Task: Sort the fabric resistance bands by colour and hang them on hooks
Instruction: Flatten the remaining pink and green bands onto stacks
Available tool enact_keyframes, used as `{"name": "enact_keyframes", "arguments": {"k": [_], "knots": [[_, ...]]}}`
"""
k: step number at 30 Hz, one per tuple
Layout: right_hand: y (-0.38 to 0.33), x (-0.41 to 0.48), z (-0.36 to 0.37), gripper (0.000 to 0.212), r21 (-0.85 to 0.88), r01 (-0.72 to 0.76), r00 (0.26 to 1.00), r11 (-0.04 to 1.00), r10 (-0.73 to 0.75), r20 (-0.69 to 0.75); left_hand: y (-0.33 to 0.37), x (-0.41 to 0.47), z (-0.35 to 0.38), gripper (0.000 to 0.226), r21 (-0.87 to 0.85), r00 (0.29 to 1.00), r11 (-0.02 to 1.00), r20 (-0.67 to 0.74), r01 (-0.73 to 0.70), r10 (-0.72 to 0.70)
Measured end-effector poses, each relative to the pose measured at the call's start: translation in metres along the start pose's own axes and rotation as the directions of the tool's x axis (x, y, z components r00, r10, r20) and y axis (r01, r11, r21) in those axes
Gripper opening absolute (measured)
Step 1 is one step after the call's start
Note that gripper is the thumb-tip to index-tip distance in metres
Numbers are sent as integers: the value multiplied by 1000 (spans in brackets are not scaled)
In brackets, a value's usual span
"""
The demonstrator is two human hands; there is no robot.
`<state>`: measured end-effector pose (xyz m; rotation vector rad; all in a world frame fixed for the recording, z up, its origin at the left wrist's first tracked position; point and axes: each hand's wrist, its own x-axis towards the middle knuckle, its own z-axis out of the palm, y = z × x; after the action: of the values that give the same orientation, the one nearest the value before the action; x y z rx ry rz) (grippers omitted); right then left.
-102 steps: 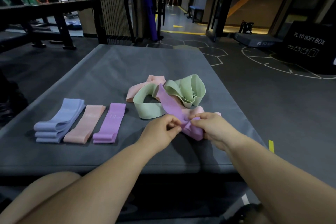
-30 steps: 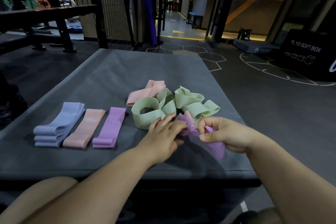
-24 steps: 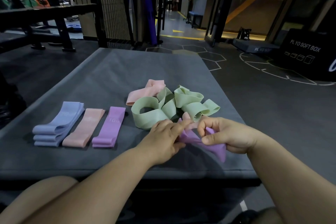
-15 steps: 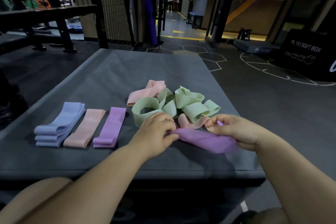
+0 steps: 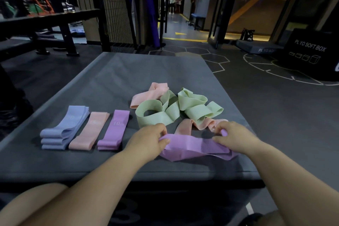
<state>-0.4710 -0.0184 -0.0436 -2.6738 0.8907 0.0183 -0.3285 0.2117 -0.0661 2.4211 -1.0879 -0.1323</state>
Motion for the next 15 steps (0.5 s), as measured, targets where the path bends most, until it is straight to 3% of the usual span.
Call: {"name": "enact_keyframes", "arguments": {"k": [5, 8, 12, 15], "knots": [[-10, 1, 0, 40, 125, -120, 968, 985, 144, -205, -1, 2, 4, 38, 83, 962, 996, -270, -27, 48], [-18, 4, 1, 51, 115, -95, 953, 989, 124, -277, 1, 5, 0, 52, 104, 918, 994, -397, 34, 11], [-36, 21, 16, 84, 92, -38, 991, 995, 49, -125, 5, 16, -6, 68, 121, 952, 971, -255, 206, -170], [-50, 36, 26, 98, -18, -2, 1000, 1000, 2, -14, 7, 32, -6, 77, 138, 962, 958, -149, 250, -229]]}}
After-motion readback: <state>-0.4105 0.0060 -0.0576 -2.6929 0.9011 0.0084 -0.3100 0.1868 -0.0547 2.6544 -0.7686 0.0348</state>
